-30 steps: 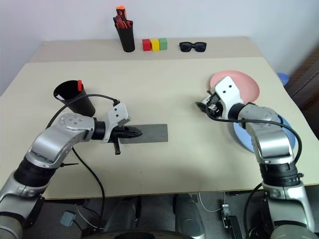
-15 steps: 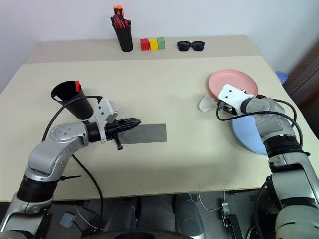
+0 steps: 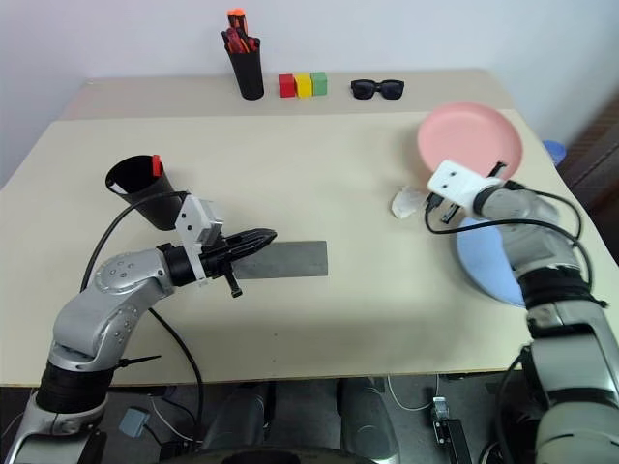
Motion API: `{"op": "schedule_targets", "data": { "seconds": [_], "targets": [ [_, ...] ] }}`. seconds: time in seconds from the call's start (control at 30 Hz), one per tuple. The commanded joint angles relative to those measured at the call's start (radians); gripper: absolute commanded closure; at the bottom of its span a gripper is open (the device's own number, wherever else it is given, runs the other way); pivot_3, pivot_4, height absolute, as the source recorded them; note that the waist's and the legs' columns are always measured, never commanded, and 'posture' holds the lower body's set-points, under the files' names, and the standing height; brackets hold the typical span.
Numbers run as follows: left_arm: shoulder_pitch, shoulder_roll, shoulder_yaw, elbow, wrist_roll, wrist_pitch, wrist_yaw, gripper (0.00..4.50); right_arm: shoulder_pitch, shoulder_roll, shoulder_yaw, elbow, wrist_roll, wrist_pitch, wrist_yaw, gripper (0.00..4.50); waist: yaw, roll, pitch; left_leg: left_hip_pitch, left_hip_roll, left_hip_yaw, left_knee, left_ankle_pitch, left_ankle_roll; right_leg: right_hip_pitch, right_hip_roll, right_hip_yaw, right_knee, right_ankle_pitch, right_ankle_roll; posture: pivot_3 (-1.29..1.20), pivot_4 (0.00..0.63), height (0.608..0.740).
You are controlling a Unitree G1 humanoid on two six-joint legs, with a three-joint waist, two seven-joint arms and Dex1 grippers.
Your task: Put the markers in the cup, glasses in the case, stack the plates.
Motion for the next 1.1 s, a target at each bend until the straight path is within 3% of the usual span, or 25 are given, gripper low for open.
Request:
{"op": "schedule_targets", "data": {
  "seconds": [0.03, 0.2, 0.37, 0.4, 0.43, 0.5, 0.63, 0.8, 0.9, 1.03, 1.1],
  "targets": [
    [-0.024, 0.007, -0.043, -0.014, -0.042, -0.022, -0.075, 4.5, 0.173, -0.103, -0.183, -0.329, 0.098, 0.203, 0.107, 4.49, 0.012, 0.0, 0.0, 0.0, 0.0, 0.0, 0.0, 0.0, 0.0, 0.0, 0.0, 0.0, 0.0, 0.0, 0.0, 0.0, 0.15, 0.74],
    [-0.096, -0.017, -0.14, 0.057, 0.016, -0.1, -0.13, 4.5, 0.544, -0.206, -0.419, -0.674, 0.181, 0.427, 0.285, 4.49, 0.024, 0.001, -0.001, 0.0, -0.001, 0.0, 0.002, 0.0, 0.001, 0.002, 0.0, 0.0, -0.001, -0.002, -0.003, 0.0, 0.15, 0.74],
    [-0.124, -0.034, -0.186, 0.095, 0.041, -0.143, -0.153, 4.5, 0.666, -0.207, -0.489, -0.791, 0.228, 0.504, 0.326, 4.49, -0.007, 0.002, -0.001, 0.003, 0.0, 0.003, 0.003, 0.0, 0.001, 0.003, 0.0, 0.003, 0.0, -0.002, -0.004, 0.0, 0.15, 0.74],
    [-0.137, -0.042, -0.195, 0.102, 0.044, -0.14, -0.149, 4.5, 0.68, -0.192, -0.49, -0.821, 0.243, 0.517, 0.326, 3.84, -0.011, 0.002, -0.001, 0.003, 0.0, 0.003, 0.003, 0.0, 0.001, 0.003, 0.0, 0.003, 0.0, -0.002, -0.004, 0.0, 0.15, 0.74],
    [-0.148, -0.047, -0.2, 0.11, 0.049, -0.14, -0.146, 4.5, 0.678, -0.175, -0.475, -0.838, 0.234, 0.506, 0.302, 3.6, -0.011, 0.001, -0.001, 0.004, 0.0, 0.003, 0.003, 0.0, 0.001, 0.003, 0.0, 0.003, 0.0, -0.003, -0.002, 0.0, 0.15, 0.74],
    [-0.153, -0.051, -0.196, 0.117, 0.052, -0.141, -0.14, 4.5, 0.624, -0.131, -0.418, -0.843, 0.244, 0.499, 0.258, 2.7, -0.012, 0.001, -0.001, 0.004, 0.001, 0.003, 0.004, 0.0, 0.001, 0.003, 0.001, 0.003, 0.0, -0.003, -0.002, 0.0, 0.15, 0.74],
    [-0.141, -0.042, -0.18, 0.12, 0.073, -0.15, -0.117, 4.5, 0.514, -0.066, -0.283, -0.799, 0.242, 0.474, 0.224, 2.7, -0.008, 0.001, -0.001, 0.002, 0.001, 0.003, 0.005, 0.0, 0.001, 0.003, 0.001, 0.003, 0.0, -0.003, -0.002, 0.0, 0.15, 0.74],
    [-0.102, -0.018, -0.119, 0.091, 0.076, -0.14, -0.058, 4.5, 0.242, 0.103, -0.113, -0.502, 0.194, 0.407, 0.103, 2.7, -0.013, 0.001, -0.001, 0.002, 0.001, 0.003, 0.005, 0.0, 0.001, 0.002, 0.001, 0.003, 0.0, -0.001, -0.005, 0.0, 0.15, 0.74],
    [-0.075, -0.007, -0.093, 0.069, 0.08, -0.133, -0.021, 4.5, 0.132, 0.164, -0.055, -0.289, 0.157, 0.313, 0.064, 1.87, -0.006, 0.001, -0.001, 0.002, 0.001, 0.002, 0.004, 0.0, 0.001, 0.002, 0.001, 0.003, 0.0, 0.0, -0.005, 0.0, 0.15, 0.74],
    [-0.041, 0.001, -0.066, 0.04, 0.075, -0.12, 0.019, 4.5, 0.05, 0.209, -0.02, -0.126, 0.137, 0.225, 0.027, 0.05, -0.002, 0.001, -0.001, 0.0, 0.0, 0.002, 0.002, 0.0, 0.001, 0.001, 0.001, 0.002, -0.001, 0.0, -0.002, 0.0, 0.15, 0.74],
    [-0.019, 0.003, -0.055, 0.021, 0.07, -0.114, 0.04, 4.5, 0.024, 0.231, -0.009, -0.06, 0.143, 0.197, 0.035, 0.05, -0.004, 0.001, -0.001, 0.0, 0.0, 0.002, 0.001, 0.0, 0.001, 0.001, 0.0, 0.002, -0.001, 0.001, 0.0, 0.0, 0.15, 0.74]
  ]
}}
